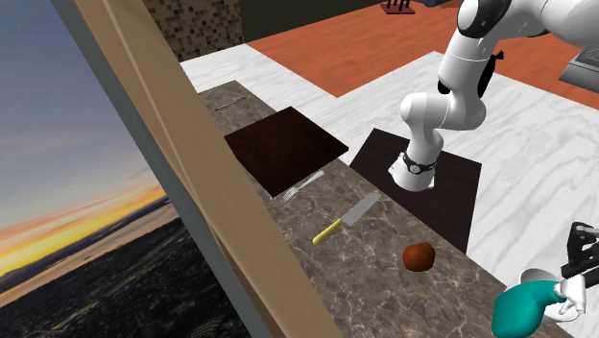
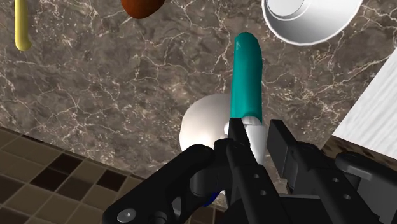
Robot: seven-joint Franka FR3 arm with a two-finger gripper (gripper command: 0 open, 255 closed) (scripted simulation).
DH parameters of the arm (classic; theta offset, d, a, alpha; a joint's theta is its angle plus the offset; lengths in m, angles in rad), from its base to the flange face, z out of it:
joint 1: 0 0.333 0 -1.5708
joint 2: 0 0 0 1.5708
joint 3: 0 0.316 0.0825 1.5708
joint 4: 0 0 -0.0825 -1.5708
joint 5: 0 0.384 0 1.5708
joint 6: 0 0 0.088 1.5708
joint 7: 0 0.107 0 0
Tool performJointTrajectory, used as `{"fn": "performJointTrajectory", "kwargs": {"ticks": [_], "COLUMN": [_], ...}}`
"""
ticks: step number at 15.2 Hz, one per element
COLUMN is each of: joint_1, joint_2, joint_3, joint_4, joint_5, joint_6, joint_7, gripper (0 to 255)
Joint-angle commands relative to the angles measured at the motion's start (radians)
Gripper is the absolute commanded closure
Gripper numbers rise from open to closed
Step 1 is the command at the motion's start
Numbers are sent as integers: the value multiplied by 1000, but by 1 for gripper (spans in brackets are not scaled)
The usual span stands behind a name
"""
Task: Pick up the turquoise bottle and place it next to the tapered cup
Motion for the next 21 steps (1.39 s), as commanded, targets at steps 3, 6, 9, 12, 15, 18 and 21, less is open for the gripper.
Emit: {"fn": "performJointTrajectory", "kwargs": {"ticks": [3,6,9,12,15,18,21], "joint_1": [-1,-1,-2,-2,-2,-2,-2], "joint_2": [-2,0,4,9,17,26,38], "joint_3": [-1,-1,-2,-2,-2,-2,-2], "joint_4": [-55,-94,-130,-164,-195,-225,-253], "joint_5": [-1,-3,-5,-8,-12,-17,-23], "joint_6": [55,94,134,172,211,250,288], "joint_7": [4,9,14,19,25,32,39], "gripper": [255,255,255,255,255,255,255]}}
